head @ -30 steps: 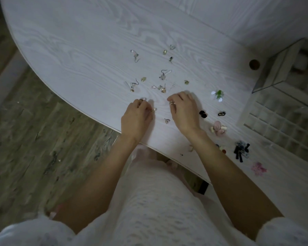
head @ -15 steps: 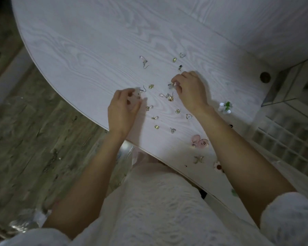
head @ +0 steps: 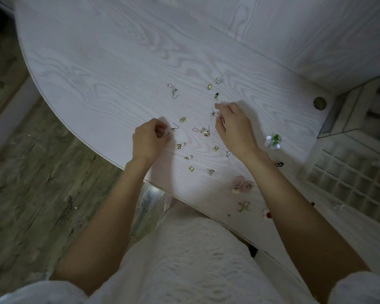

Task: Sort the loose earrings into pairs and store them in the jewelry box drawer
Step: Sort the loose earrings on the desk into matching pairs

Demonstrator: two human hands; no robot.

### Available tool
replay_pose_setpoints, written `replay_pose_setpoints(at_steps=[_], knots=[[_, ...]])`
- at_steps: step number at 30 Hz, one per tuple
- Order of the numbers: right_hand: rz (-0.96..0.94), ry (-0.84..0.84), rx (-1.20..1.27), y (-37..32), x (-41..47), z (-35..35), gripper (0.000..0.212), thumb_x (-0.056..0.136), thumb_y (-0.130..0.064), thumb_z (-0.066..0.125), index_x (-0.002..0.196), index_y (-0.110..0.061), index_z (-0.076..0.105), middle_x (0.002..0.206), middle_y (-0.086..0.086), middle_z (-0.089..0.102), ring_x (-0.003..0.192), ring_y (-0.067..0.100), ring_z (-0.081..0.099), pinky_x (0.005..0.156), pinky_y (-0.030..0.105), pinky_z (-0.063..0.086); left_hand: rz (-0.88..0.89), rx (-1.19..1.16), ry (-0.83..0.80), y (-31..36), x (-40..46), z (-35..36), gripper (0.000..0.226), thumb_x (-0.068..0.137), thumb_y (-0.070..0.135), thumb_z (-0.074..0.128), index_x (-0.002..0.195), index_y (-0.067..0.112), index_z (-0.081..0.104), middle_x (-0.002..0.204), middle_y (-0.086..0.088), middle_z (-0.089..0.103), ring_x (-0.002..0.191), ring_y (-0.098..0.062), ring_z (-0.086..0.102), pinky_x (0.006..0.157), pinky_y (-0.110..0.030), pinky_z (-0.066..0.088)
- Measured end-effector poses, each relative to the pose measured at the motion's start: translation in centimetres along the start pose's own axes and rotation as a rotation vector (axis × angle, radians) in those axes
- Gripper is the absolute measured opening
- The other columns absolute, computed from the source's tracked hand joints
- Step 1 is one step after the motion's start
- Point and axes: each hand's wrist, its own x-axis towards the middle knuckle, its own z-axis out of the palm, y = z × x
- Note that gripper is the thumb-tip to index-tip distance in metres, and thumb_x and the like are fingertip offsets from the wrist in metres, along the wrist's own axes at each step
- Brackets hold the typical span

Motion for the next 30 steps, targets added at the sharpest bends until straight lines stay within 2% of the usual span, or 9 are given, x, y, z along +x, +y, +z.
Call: replay_pose_setpoints(at_steps=[7, 10, 12, 16, 19, 22, 26, 28, 30], knots=[[0.064, -0.043, -0.028, 0.4, 0.5, 0.9, 0.016, 0.090, -0.006, 0.053, 0.101, -0.002, 0.064, 0.102, 0.016, 0.059, 0.095, 0.031, 0.056, 0.073, 0.040, 0.051, 0.022, 0.031, -0.025, 0.3, 0.0, -0.2, 0.009, 0.080, 0.017, 0.067, 0.084, 0.017, 0.058, 0.088, -0.001, 0.064, 0.079, -0.016, 0.057, 0.076, -0.032, 0.045], [0.057, -0.003, -0.024, 0.1, 1.0, 0.8, 0.014, 0.090, -0.008, 0.054, 0.098, -0.003, 0.064, 0.099, 0.015, 0.060, 0.094, 0.030, 0.055, 0.071, 0.035, 0.047, 0.018, -0.083, 0.033, 0.3, -0.5, -0.4, 0.009, 0.083, 0.020, 0.065, 0.083, 0.021, 0.057, 0.085, 0.008, 0.064, 0.081, -0.011, 0.060, 0.076, -0.027, 0.046], [0.056, 0.001, -0.014, 0.1, 1.2, 0.7, 0.017, 0.092, -0.008, 0.052, 0.103, -0.004, 0.064, 0.098, 0.016, 0.063, 0.093, 0.030, 0.057, 0.071, 0.035, 0.044, 0.028, -0.220, 0.094, 0.4, -0.7, -0.6, 0.007, 0.086, 0.021, 0.064, 0.088, 0.020, 0.057, 0.084, 0.011, 0.065, 0.083, -0.008, 0.063, 0.078, -0.025, 0.050], [0.058, -0.023, 0.004, 0.3, 0.9, 0.8, 0.031, 0.094, -0.004, 0.047, 0.124, 0.000, 0.054, 0.113, 0.019, 0.059, 0.103, 0.031, 0.056, 0.087, 0.036, 0.045, 0.081, -0.417, 0.080, 1.3, -0.8, -0.9, 0.008, 0.098, 0.018, 0.043, 0.098, 0.020, 0.051, 0.087, 0.005, 0.064, 0.084, -0.013, 0.065, 0.082, -0.031, 0.054], [0.078, 0.026, 0.087, 0.3, 0.2, 0.0, 0.028, 0.093, -0.003, 0.049, 0.119, 0.000, 0.057, 0.111, 0.017, 0.056, 0.094, 0.026, 0.057, 0.083, 0.031, 0.047, 0.132, -0.416, 0.007, 2.9, -1.0, -0.6, 0.013, 0.101, 0.023, 0.035, 0.101, 0.020, 0.047, 0.086, 0.005, 0.061, 0.077, -0.012, 0.066, 0.074, -0.029, 0.056], [0.127, 0.084, 0.164, 0.8, -1.3, -1.5, 0.021, 0.091, -0.005, 0.054, 0.110, -0.004, 0.062, 0.104, 0.011, 0.057, 0.083, 0.013, 0.053, 0.074, 0.014, 0.038, 0.164, -0.432, -0.042, 4.6, -1.4, 0.1, 0.013, 0.101, 0.022, 0.034, 0.102, 0.021, 0.047, 0.084, 0.000, 0.064, 0.074, -0.012, 0.066, 0.070, -0.025, 0.055], [0.174, 0.012, 0.191, 1.9, -3.5, -2.7, 0.030, 0.094, -0.009, 0.049, 0.123, -0.011, 0.057, 0.101, 0.008, 0.058, 0.087, 0.012, 0.052, 0.081, 0.026, 0.045, 0.276, -0.195, -0.057, 6.6, -1.7, 1.5, 0.014, 0.101, 0.028, 0.035, 0.108, 0.024, 0.047, 0.085, 0.011, 0.069, 0.080, -0.009, 0.065, 0.071, -0.030, 0.050], [0.197, -0.034, 0.201, 2.3, -4.2, -3.0, 0.036, 0.096, -0.008, 0.044, 0.131, -0.013, 0.050, 0.099, 0.007, 0.059, 0.087, 0.016, 0.055, 0.082, 0.028, 0.045, 0.311, -0.199, -0.081, 7.5, -1.7, 2.3, 0.015, 0.100, 0.029, 0.037, 0.108, 0.023, 0.048, 0.084, 0.013, 0.068, 0.078, -0.007, 0.066, 0.071, -0.031, 0.051], [0.241, -0.006, 0.232, 2.8, -4.6, -3.4, 0.034, 0.096, -0.006, 0.042, 0.128, -0.011, 0.052, 0.100, 0.007, 0.061, 0.085, 0.017, 0.058, 0.082, 0.029, 0.047, 0.316, -0.260, -0.120, 8.4, -1.6, 3.1, 0.013, 0.100, 0.030, 0.039, 0.105, 0.023, 0.048, 0.084, 0.012, 0.069, 0.078, -0.004, 0.067, 0.072, -0.029, 0.053]])
